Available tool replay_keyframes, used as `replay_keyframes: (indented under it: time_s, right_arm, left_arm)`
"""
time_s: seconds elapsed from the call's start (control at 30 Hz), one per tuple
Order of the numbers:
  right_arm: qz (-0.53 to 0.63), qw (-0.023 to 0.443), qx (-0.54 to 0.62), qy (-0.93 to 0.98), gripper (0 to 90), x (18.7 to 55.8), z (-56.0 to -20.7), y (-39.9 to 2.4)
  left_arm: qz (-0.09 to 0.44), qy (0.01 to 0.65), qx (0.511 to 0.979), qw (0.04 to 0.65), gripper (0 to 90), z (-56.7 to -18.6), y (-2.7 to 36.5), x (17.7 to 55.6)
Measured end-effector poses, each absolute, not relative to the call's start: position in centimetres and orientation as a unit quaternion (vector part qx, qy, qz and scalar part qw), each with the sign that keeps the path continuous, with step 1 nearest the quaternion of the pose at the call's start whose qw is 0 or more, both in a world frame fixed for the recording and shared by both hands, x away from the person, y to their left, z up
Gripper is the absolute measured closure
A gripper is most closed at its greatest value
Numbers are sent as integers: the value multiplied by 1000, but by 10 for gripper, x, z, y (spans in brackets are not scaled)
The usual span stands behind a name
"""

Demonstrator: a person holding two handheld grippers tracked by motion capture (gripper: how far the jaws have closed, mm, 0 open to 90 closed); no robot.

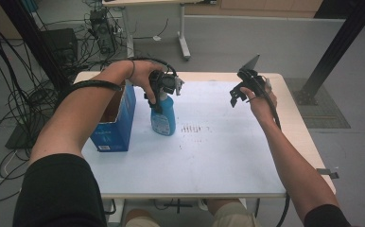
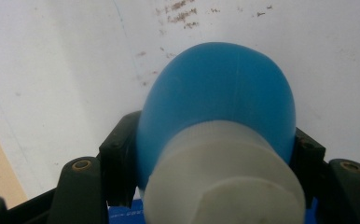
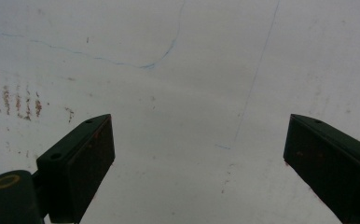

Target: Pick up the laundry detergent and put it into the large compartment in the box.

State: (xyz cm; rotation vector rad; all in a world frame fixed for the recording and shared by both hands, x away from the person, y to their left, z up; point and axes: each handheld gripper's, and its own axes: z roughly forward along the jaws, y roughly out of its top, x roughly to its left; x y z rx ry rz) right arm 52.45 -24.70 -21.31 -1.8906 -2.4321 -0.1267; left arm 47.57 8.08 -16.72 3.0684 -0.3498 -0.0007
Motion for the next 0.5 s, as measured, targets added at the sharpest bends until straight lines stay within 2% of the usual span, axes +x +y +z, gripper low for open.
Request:
replay_keyframes:
  time_s: [0.5]
  right_arm:
    - [-44, 27, -612, -789, 86, 522, -212, -248]
  left_arm:
    - [-1, -111, 994, 25, 359, -167, 80, 476]
